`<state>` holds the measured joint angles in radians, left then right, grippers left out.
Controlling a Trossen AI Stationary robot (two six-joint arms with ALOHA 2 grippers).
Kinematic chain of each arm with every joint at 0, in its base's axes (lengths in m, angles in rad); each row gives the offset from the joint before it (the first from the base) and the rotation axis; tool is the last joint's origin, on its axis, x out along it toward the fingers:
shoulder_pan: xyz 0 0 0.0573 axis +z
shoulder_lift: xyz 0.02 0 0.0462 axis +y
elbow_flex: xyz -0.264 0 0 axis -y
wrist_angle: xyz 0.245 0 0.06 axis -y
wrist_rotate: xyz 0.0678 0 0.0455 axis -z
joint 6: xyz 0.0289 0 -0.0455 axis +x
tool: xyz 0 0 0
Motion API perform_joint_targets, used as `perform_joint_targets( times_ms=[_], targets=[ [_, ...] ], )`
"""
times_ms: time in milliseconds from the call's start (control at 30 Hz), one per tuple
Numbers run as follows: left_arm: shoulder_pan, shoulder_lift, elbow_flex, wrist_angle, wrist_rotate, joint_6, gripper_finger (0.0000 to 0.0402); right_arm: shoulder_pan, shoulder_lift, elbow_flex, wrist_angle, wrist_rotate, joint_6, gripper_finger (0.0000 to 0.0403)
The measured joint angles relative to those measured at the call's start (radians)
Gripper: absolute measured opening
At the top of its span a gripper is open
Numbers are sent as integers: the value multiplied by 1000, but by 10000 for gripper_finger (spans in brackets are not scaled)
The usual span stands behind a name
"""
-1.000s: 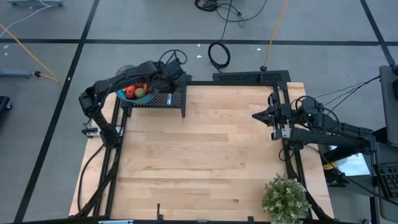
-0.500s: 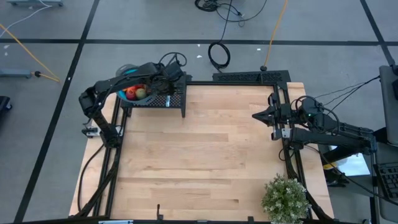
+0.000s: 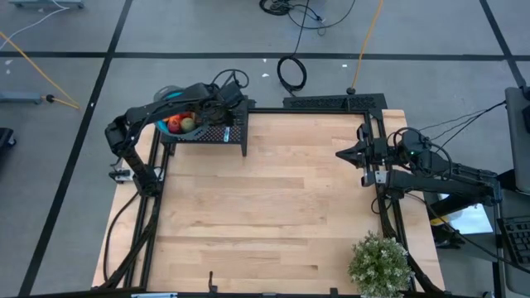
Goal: Pick & Place Fruit
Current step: Return To Home Position
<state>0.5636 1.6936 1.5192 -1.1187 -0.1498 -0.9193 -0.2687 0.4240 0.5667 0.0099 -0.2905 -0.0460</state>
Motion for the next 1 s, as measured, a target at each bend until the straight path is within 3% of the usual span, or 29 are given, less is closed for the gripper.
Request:
perform_joint_targets(
  times_ms=[367,867,1000],
  targets=[
    [0,0,28,-6,3,-1,133,0,0,0,0,0,0,0],
    [0,0,220,-131,-4,36,134,0,0,0,0,0,0,0],
    [-15,0,279,-136,-15,113,131,0,0,0,-1,0,0,0]
  ],
)
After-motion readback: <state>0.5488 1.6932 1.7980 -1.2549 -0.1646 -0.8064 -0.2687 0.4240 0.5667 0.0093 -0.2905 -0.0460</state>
